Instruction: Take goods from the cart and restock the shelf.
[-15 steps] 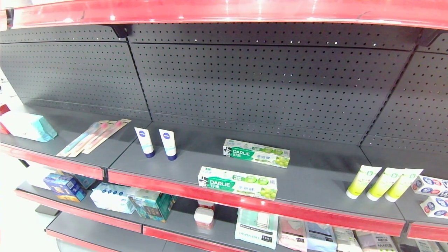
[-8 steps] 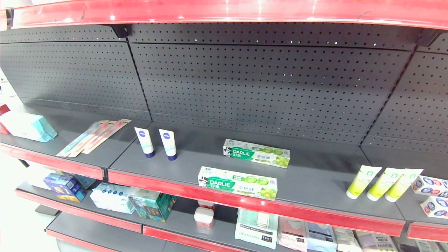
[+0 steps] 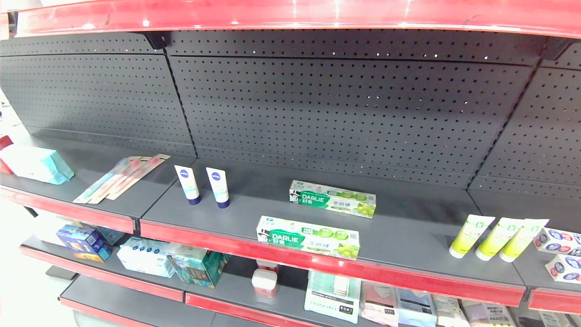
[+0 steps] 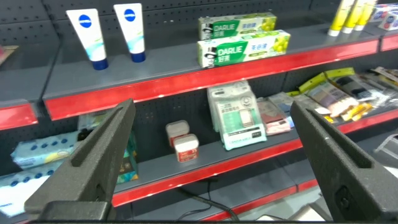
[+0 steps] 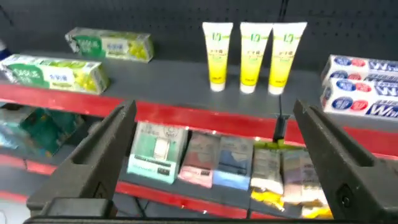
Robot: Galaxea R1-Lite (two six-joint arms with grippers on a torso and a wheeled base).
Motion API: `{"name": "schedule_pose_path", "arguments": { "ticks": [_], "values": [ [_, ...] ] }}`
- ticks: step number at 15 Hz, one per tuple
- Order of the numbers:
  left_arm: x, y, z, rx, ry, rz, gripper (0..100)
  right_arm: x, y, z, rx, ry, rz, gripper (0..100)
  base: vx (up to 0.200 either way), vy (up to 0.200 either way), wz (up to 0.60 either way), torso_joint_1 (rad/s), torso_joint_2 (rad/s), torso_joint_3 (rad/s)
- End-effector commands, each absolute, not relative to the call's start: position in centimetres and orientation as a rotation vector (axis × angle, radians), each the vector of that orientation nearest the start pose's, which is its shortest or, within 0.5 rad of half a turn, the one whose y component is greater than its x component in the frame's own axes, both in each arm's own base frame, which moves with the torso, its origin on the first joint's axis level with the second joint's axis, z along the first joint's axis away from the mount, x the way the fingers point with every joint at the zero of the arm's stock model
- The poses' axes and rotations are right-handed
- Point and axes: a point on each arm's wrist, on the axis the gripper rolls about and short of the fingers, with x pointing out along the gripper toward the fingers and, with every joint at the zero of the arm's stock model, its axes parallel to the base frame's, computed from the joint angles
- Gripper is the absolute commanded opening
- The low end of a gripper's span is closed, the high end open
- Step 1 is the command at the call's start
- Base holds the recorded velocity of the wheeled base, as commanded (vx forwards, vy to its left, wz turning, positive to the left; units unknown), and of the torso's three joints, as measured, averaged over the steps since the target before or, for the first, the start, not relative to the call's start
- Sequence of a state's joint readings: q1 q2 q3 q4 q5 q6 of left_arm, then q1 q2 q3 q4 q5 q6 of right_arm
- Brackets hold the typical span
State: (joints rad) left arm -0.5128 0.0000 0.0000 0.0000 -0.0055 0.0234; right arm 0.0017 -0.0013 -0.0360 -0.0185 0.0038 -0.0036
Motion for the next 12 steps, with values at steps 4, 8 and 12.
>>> {"name": "schedule_pose_path", "arguments": {
  "ticks": [4, 8, 12],
  "values": [
    [-2.1, 1.0, 7.6, 0.04, -0.012, -0.454, 100, -2.3, 0.0, 7.6, -0.015, 0.006, 0.003, 100, 0.0, 0.0, 0.0, 0.0, 0.0, 0.0],
    [-2.3, 1.0, 8.3, 0.036, -0.037, -0.446, 100, -2.3, 0.0, 7.6, -0.011, 0.003, 0.0, 100, 0.0, 0.0, 0.0, 0.0, 0.0, 0.0],
    [-2.2, 1.1, 18.2, -0.133, -0.011, -0.45, 100, -2.3, 0.0, 7.6, -0.011, 0.003, 0.002, 100, 0.0, 0.0, 0.0, 0.0, 0.0, 0.0]
  ]
}}
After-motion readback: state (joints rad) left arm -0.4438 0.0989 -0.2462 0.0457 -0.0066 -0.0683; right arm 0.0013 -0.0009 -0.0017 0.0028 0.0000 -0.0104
